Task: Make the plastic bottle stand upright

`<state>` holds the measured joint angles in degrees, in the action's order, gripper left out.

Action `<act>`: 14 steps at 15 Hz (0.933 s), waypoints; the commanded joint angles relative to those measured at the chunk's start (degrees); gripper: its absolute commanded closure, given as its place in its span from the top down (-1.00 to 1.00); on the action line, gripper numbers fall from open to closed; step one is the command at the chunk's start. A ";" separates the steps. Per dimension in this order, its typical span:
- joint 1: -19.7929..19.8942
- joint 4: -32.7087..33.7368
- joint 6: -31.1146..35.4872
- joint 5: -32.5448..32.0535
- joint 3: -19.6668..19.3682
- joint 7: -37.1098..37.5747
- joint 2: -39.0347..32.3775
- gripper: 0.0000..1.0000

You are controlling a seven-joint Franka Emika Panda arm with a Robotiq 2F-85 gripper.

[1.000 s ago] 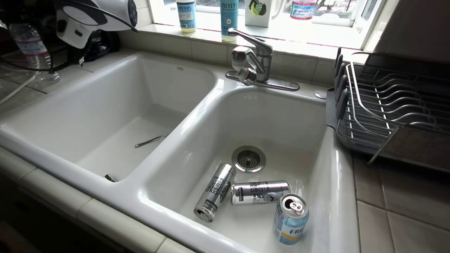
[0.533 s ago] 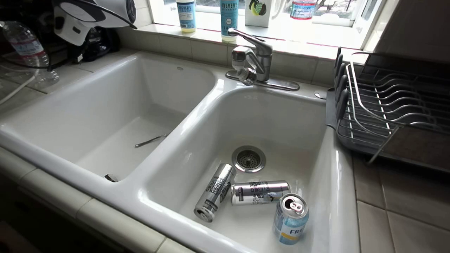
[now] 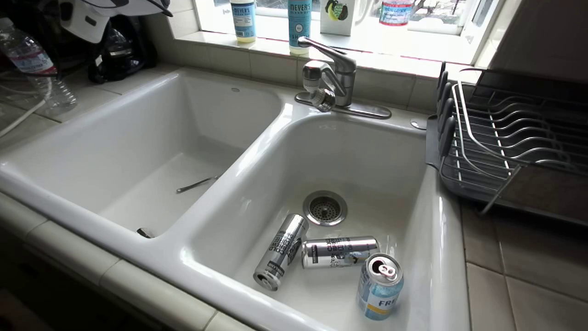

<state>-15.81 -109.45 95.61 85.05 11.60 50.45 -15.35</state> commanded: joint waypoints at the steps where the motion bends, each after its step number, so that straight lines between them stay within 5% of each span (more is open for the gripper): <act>1: -0.66 -2.20 3.32 -5.57 -0.43 1.66 6.00 1.00; 14: 6.67 0.56 -19.80 -45.00 -0.97 12.68 30.25 1.00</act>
<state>-11.20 -109.72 80.79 47.94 10.55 62.78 11.32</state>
